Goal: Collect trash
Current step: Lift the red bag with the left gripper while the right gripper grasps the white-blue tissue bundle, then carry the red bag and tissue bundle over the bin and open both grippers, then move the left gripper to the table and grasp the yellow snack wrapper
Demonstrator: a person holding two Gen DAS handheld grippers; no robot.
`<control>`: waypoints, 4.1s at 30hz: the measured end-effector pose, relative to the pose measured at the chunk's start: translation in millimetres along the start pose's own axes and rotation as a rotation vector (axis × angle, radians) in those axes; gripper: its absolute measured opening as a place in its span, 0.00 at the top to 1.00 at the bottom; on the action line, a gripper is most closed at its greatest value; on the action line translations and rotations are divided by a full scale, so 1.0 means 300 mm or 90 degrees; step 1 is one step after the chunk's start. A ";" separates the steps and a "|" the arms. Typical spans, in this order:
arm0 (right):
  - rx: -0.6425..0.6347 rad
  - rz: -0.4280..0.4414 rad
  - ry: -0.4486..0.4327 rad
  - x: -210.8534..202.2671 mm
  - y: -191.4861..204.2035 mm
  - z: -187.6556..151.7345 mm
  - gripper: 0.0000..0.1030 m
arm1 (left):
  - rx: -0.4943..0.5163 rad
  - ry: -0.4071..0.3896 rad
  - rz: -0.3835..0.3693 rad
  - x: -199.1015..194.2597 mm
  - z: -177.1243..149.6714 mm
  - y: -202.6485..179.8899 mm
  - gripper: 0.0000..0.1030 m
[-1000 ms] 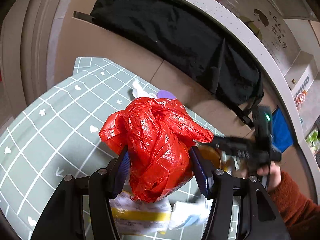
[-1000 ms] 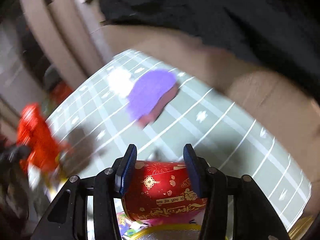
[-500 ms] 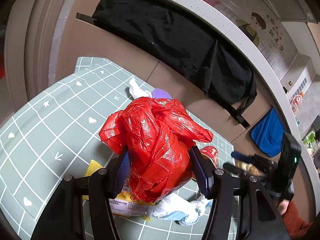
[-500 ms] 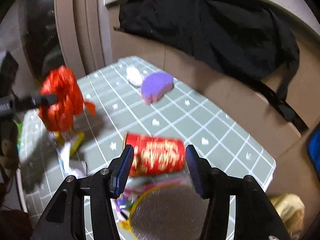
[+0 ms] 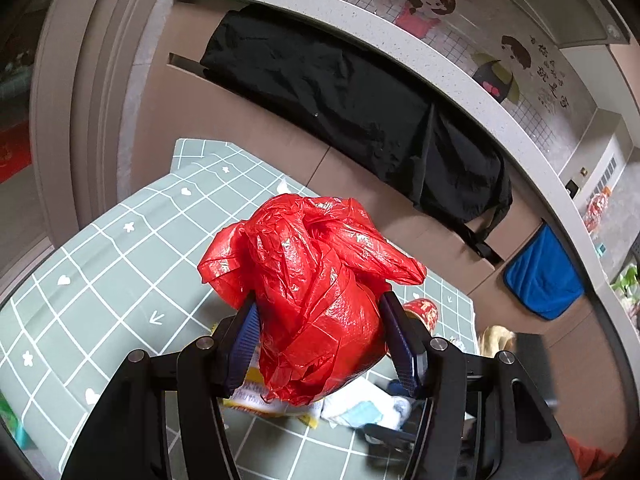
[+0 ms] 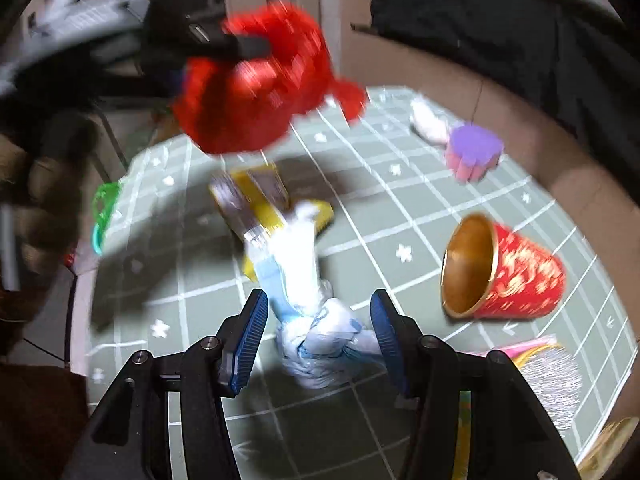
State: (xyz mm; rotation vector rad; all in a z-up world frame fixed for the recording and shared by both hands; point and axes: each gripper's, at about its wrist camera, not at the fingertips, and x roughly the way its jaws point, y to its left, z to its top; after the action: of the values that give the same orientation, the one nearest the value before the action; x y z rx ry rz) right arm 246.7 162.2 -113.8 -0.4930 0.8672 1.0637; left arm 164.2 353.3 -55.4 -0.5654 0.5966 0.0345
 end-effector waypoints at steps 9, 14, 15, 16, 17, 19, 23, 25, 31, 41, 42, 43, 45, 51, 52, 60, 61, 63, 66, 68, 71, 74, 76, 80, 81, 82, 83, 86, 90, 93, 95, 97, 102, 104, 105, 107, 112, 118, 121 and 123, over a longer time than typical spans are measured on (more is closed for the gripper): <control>0.058 0.009 -0.109 -0.211 -0.039 -0.010 0.60 | 0.026 -0.013 -0.005 -0.014 0.007 -0.076 0.42; 0.062 -0.026 -0.154 -0.350 -0.047 -0.021 0.60 | 0.040 -0.018 -0.020 -0.008 0.015 -0.140 0.42; 0.066 -0.027 -0.158 -0.370 -0.052 -0.032 0.60 | 0.043 -0.018 -0.023 -0.004 0.013 -0.153 0.42; 0.070 -0.024 -0.159 -0.380 -0.056 -0.040 0.60 | 0.045 -0.016 -0.024 0.001 0.010 -0.166 0.42; 0.073 -0.023 -0.159 -0.392 -0.059 -0.051 0.60 | 0.047 -0.012 -0.026 0.006 0.008 -0.174 0.42; 0.077 -0.035 -0.159 -0.410 -0.066 -0.079 0.60 | 0.051 -0.002 -0.031 0.020 0.001 -0.195 0.42; 0.098 -0.061 -0.174 -0.448 -0.106 -0.117 0.60 | 0.077 0.005 -0.039 0.036 -0.005 -0.255 0.42; 0.115 -0.077 -0.191 -0.485 -0.132 -0.133 0.60 | 0.097 0.000 -0.043 0.042 -0.003 -0.303 0.42; 0.164 -0.144 -0.258 -0.641 -0.230 -0.167 0.60 | 0.172 -0.050 -0.055 0.050 0.024 -0.514 0.42; 0.239 -0.272 -0.339 -0.941 -0.439 -0.321 0.60 | 0.261 -0.069 -0.122 0.149 -0.011 -0.901 0.42; 0.249 -0.286 -0.342 -0.969 -0.464 -0.349 0.60 | 0.271 -0.065 -0.132 0.168 -0.027 -0.946 0.42; 0.259 -0.301 -0.344 -0.998 -0.487 -0.382 0.60 | 0.279 -0.062 -0.141 0.184 -0.042 -0.985 0.42; 0.278 -0.322 -0.349 -1.043 -0.525 -0.435 0.60 | 0.294 -0.054 -0.157 0.214 -0.069 -1.055 0.42; 0.337 -0.383 -0.359 -1.158 -0.612 -0.595 0.60 | 0.340 -0.012 -0.217 0.315 -0.187 -1.258 0.42; 0.343 -0.390 -0.361 -1.169 -0.614 -0.612 0.60 | 0.347 -0.005 -0.226 0.329 -0.207 -1.282 0.42; 0.408 -0.423 -0.356 -1.219 -0.691 -0.765 0.60 | 0.368 0.045 -0.249 0.423 -0.322 -1.403 0.42; 0.414 -0.424 -0.356 -1.219 -0.697 -0.779 0.60 | 0.368 0.051 -0.248 0.436 -0.330 -1.409 0.43; 0.425 -0.420 -0.355 -1.213 -0.711 -0.799 0.60 | 0.370 0.060 -0.244 0.453 -0.345 -1.417 0.42; 0.431 -0.419 -0.351 -1.198 -0.712 -0.818 0.60 | 0.374 0.071 -0.236 0.475 -0.365 -1.421 0.42; 0.433 -0.420 -0.347 -1.186 -0.718 -0.824 0.60 | 0.374 0.073 -0.229 0.486 -0.375 -1.423 0.42; 0.440 -0.409 -0.342 -1.165 -0.730 -0.837 0.60 | 0.378 0.073 -0.221 0.501 -0.386 -1.424 0.42; 0.449 -0.402 -0.336 -1.144 -0.743 -0.846 0.60 | 0.387 0.073 -0.214 0.515 -0.401 -1.424 0.42; 0.456 -0.393 -0.332 -1.127 -0.751 -0.855 0.60 | 0.394 0.074 -0.209 0.525 -0.412 -1.422 0.43; 0.465 -0.386 -0.322 -1.101 -0.763 -0.869 0.60 | 0.394 0.087 -0.204 0.548 -0.423 -1.413 0.42; 0.469 -0.384 -0.320 -1.095 -0.767 -0.873 0.60 | 0.394 0.089 -0.203 0.552 -0.425 -1.411 0.42; 0.472 -0.382 -0.318 -1.089 -0.770 -0.877 0.60 | 0.394 0.090 -0.202 0.557 -0.426 -1.410 0.42; 0.474 -0.381 -0.316 -1.086 -0.774 -0.878 0.60 | 0.394 0.092 -0.202 0.562 -0.427 -1.409 0.42; 0.481 -0.376 -0.309 -1.068 -0.788 -0.883 0.60 | 0.394 0.101 -0.202 0.576 -0.433 -1.410 0.42; 0.490 -0.374 -0.301 -1.046 -0.805 -0.887 0.60 | 0.390 0.120 -0.206 0.611 -0.446 -1.406 0.42; 0.501 -0.370 -0.294 -1.026 -0.826 -0.894 0.60 | 0.387 0.137 -0.202 0.648 -0.460 -1.398 0.42; 0.510 -0.360 -0.289 -1.009 -0.844 -0.898 0.60 | 0.386 0.146 -0.199 0.670 -0.469 -1.395 0.43; 0.517 -0.356 -0.282 -0.990 -0.858 -0.903 0.60 | 0.386 0.155 -0.197 0.694 -0.474 -1.391 0.42; 0.530 -0.345 -0.275 -0.961 -0.885 -0.914 0.60 | 0.383 0.166 -0.205 0.732 -0.474 -1.394 0.42; 0.533 -0.336 -0.280 -0.955 -0.898 -0.918 0.58 | 0.380 0.185 -0.231 0.757 -0.472 -1.401 0.41; 0.536 -0.334 -0.284 -0.953 -0.905 -0.922 0.58 | 0.383 0.207 -0.249 0.782 -0.474 -1.406 0.35; 0.553 -0.343 -0.288 -0.946 -0.928 -0.935 0.52 | 0.382 0.230 -0.258 0.820 -0.482 -1.409 0.24; 0.607 -0.324 -0.313 -0.941 -0.965 -0.989 0.46 | 0.317 0.250 -0.269 0.848 -0.458 -1.387 0.24; 0.593 -0.351 -0.289 -0.944 -0.927 -0.986 0.45 | 0.317 0.183 -0.225 0.760 -0.376 -1.358 0.24; 0.583 -0.367 -0.286 -0.947 -0.896 -0.965 0.45 | 0.323 0.148 -0.206 0.687 -0.344 -1.324 0.24; 0.570 -0.376 -0.292 -0.954 -0.866 -0.946 0.45 | 0.325 0.130 -0.199 0.635 -0.326 -1.288 0.24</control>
State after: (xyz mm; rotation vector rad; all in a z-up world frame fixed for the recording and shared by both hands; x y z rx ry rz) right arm 314.5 -309.5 -60.5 0.2496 0.6368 0.1618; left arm 344.8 -49.2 -34.2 -0.1594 0.6798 -0.4637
